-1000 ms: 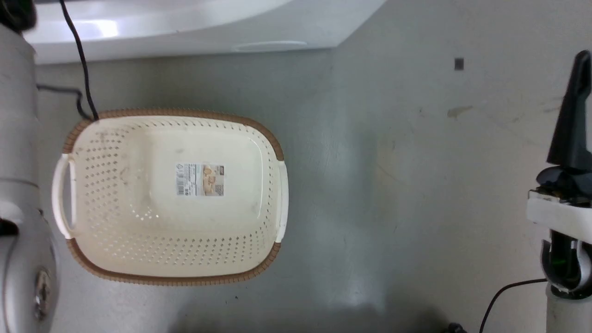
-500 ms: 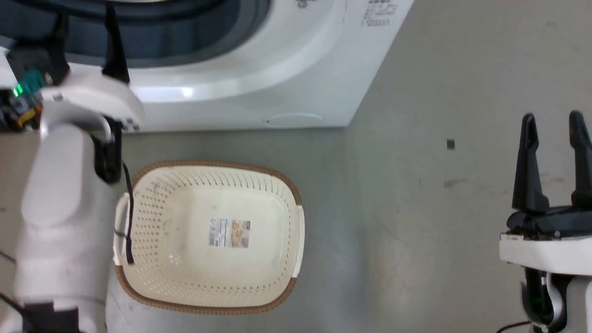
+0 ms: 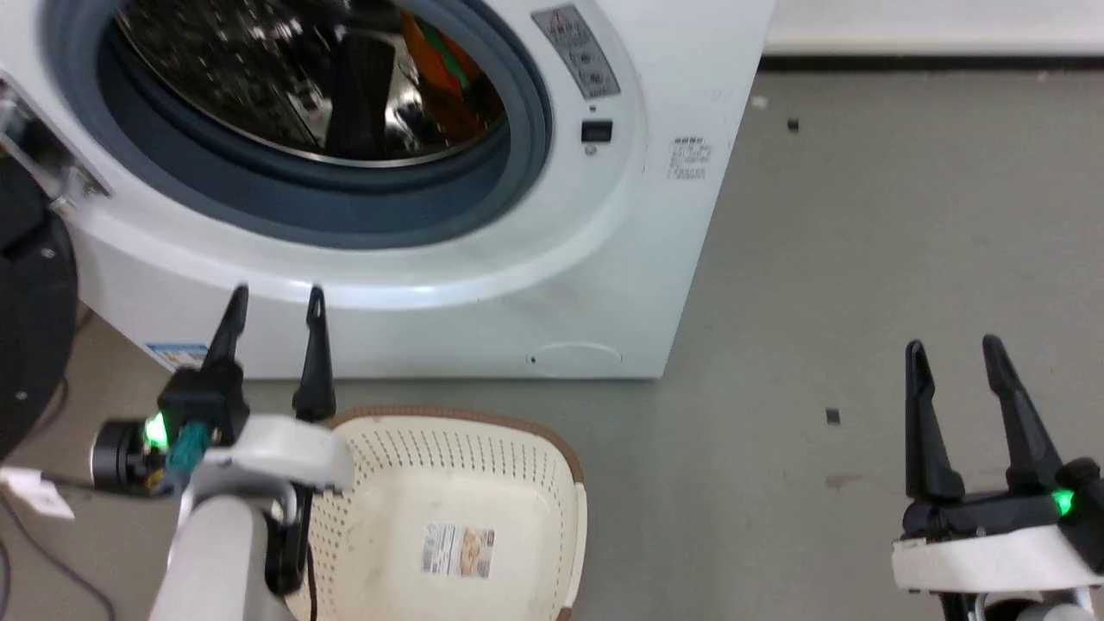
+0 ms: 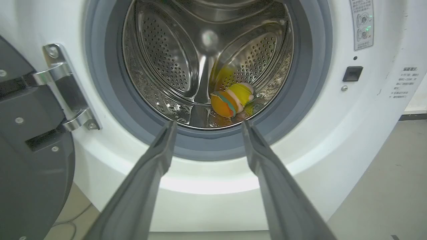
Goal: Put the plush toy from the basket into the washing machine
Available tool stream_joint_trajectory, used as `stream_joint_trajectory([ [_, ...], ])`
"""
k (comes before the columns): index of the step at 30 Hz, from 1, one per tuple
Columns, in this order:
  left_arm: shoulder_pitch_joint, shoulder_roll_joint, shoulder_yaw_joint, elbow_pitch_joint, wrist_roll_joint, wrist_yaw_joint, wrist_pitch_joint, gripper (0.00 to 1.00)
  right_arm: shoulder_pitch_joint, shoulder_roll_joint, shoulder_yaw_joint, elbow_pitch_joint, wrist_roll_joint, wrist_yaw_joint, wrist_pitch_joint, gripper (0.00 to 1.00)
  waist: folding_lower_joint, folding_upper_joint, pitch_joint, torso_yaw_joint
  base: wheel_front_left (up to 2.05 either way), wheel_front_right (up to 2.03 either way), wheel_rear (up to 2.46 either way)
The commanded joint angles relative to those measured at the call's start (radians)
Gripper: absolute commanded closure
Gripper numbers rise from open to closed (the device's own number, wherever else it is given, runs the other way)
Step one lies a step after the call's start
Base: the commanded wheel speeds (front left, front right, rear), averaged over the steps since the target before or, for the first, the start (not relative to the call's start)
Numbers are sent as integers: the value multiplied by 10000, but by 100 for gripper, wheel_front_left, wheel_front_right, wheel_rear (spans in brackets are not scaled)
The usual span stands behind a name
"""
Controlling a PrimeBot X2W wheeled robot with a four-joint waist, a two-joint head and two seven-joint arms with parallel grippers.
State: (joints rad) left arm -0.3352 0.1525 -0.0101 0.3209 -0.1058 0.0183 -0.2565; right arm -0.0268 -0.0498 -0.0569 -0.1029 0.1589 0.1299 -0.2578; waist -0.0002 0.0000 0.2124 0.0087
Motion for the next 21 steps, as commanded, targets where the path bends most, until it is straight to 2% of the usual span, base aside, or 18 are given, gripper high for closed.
stream_joint_trajectory([
  [1,346,-45,116,-210,13,-26,-53,0,193,-4,33,59,-28,8,-40,0,2,0,-694,111,0,0,0],
  [10,2576,-289,623,-1410,248,-306,-53,0,1109,-4,-37,260,-44,8,-40,0,2,0,-1726,198,0,0,0],
  [20,3181,-367,454,-1658,700,-538,-53,0,1463,-4,-157,374,-45,8,-40,0,2,0,-2028,374,0,0,0],
  [21,3092,-368,468,-1650,658,-529,1,100,1308,0,-140,340,-24,0,1,100,2,0,-2029,374,0,0,0],
])
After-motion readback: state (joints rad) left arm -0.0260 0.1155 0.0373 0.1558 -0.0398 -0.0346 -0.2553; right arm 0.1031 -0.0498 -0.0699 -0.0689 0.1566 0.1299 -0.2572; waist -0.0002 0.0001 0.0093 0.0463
